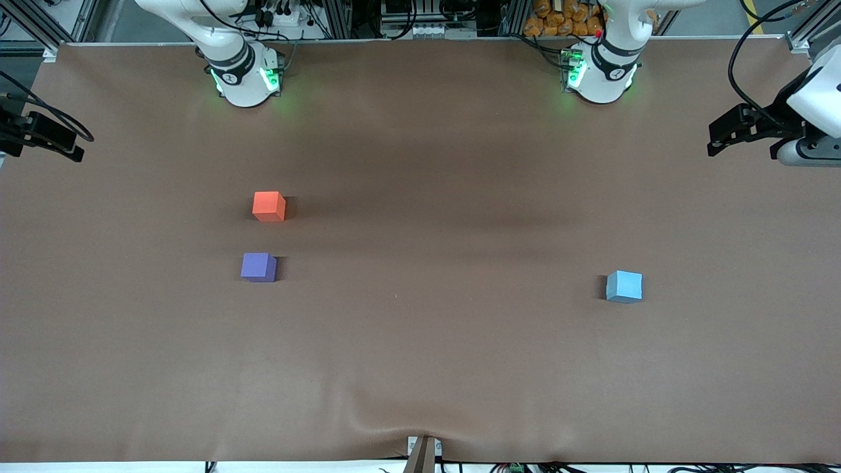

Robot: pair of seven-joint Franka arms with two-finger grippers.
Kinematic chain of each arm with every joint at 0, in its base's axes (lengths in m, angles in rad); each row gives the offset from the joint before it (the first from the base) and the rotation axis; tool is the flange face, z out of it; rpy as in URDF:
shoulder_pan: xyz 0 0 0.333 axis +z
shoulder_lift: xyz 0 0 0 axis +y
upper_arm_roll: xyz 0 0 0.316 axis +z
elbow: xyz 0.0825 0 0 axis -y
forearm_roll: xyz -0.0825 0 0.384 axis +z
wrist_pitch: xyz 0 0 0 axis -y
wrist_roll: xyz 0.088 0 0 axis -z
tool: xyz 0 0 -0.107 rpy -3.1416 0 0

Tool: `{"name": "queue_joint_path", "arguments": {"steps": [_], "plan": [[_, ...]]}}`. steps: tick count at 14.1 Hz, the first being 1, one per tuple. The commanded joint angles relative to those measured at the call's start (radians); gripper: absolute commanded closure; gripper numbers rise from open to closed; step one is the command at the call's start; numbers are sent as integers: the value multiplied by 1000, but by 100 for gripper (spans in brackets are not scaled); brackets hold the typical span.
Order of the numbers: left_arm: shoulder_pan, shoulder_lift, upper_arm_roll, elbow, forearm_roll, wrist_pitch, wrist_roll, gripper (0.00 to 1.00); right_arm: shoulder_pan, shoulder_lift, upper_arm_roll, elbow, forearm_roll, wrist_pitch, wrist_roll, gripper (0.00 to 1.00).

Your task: Place blue block between orange and purple blocks

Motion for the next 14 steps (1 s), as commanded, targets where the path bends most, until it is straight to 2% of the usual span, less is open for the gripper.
{"name": "queue_joint_path", "arguments": {"steps": [1,5,7,10,14], "plan": [[0,8,1,16,2,-2,16,0,-31,-1,10,2,64,-14,-16,0],[12,35,10,17,-1,12,13,0,-29,-3,10,2,65,-16,-16,0],[15,113,13,21,11,28,12,0,-28,-4,10,2,65,-16,-16,0],[13,222,12,24,37,149,5,0,-31,-4,10,2,63,-18,-16,0],[15,343,12,19,42,231,7,0,-26,-4,7,2,63,-21,-16,0]]}}
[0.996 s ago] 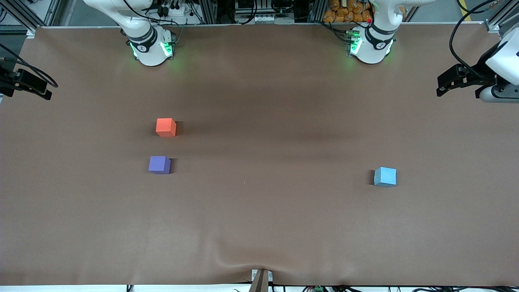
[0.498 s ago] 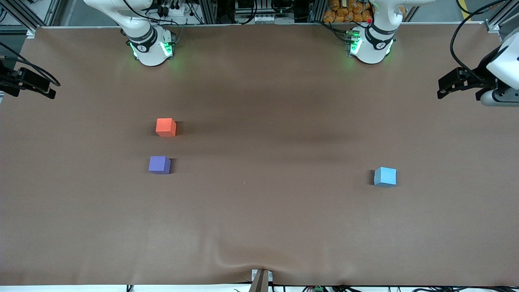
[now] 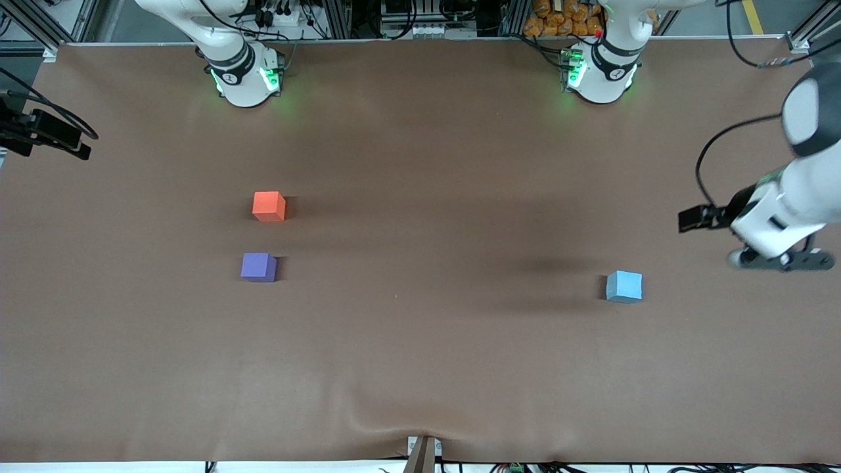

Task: Place blue block between orange and purple blocks
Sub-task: 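Reach the left gripper down to the light-blue block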

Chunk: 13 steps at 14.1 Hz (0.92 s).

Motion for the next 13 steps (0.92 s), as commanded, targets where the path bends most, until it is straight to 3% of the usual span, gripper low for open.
{"name": "queue_joint_path", "arguments": {"steps": [1,6,13], "plan": [[1,85,-3,20,26,49,3,0,-27,-4,11,2,19,-10,-16,0],[1,244,-3,2,27,216,14,0,-27,-1,10,2,19,-11,-17,0],[-2,320,-5,-153,27,471,28,0,-21,-3,6,2,19,-13,-17,0]]}}
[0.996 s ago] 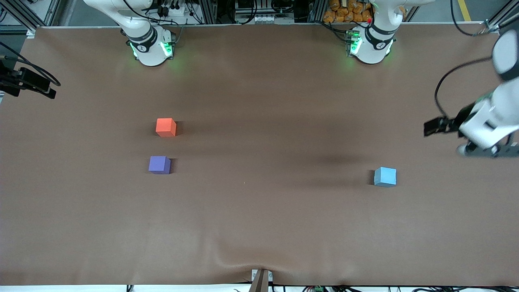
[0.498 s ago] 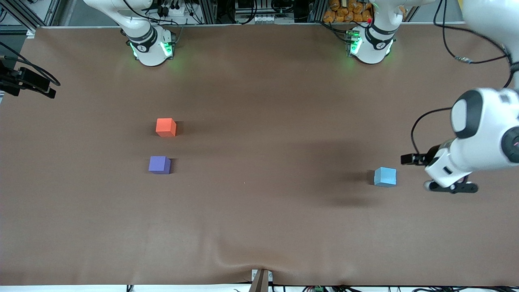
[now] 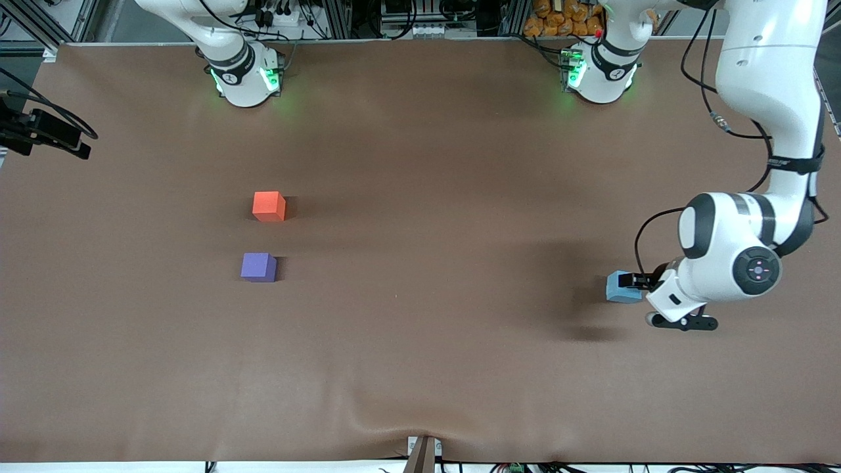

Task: Place blue block between orange and purple blocks
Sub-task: 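Reach the left gripper down to the light-blue block, then close the left gripper on the light-blue block and lift it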

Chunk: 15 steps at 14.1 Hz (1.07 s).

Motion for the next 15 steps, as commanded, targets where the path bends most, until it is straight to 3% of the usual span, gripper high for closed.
{"name": "queue_joint_path", "arguments": {"steps": [1,8,9,11,12,15], "plan": [[-2,12,-3,-31,23,44,10,0,-24,-3,8,2,19,-8,-15,0],[-16,84,-3,-26,22,116,10,0,-26,-1,8,2,19,-10,-15,0],[-13,89,-3,-26,22,122,10,4,-17,-1,5,2,19,-10,-15,0],[-8,89,-4,-20,22,132,12,72,-23,-1,5,2,19,-10,-15,0],[-11,86,-4,-22,22,133,12,100,-20,-1,4,2,19,-10,-15,0],[-3,49,-4,-26,22,110,12,100,-21,-1,4,2,19,-16,-15,0]]}}
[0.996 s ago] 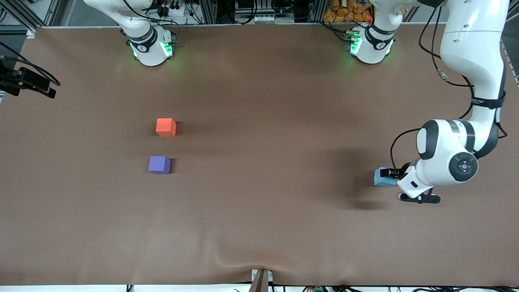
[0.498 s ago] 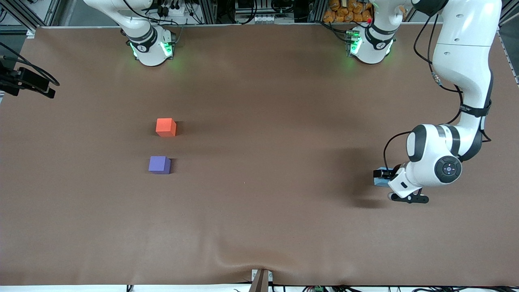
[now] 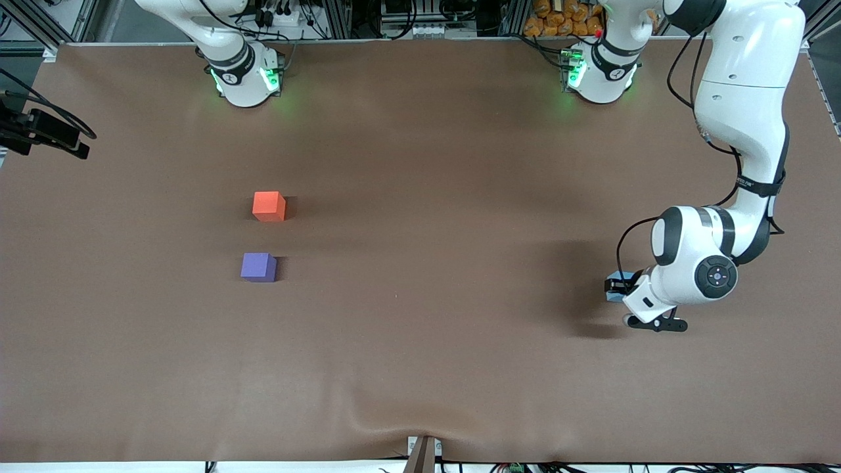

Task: Place blue block between orange and purple blocks
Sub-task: 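Close the left gripper on the light-blue block and lift it, then carry the light-blue block with the left gripper toward the table middle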

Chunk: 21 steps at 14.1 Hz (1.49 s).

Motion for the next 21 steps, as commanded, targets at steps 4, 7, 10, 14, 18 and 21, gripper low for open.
{"name": "queue_joint_path", "arguments": {"steps": [4,7,10,14,18,21], "plan": [[-3,-126,-24,-4,8,-78,-50,100,-15,-1,7,2,18,-12,-15,0],[-3,-156,-134,-4,6,-151,-205,100,-16,-1,7,2,18,-12,-15,0],[-7,-165,-258,0,8,-202,-333,100,-18,-1,9,2,18,-12,-15,0],[-127,-118,-322,66,11,-207,-511,100,-15,1,8,4,20,-9,-15,0],[-285,-19,-313,146,17,-205,-682,100,-15,-1,7,4,15,-9,-17,0],[-377,77,-308,215,15,-188,-834,100,-13,-1,7,2,14,-10,-15,0]]}}
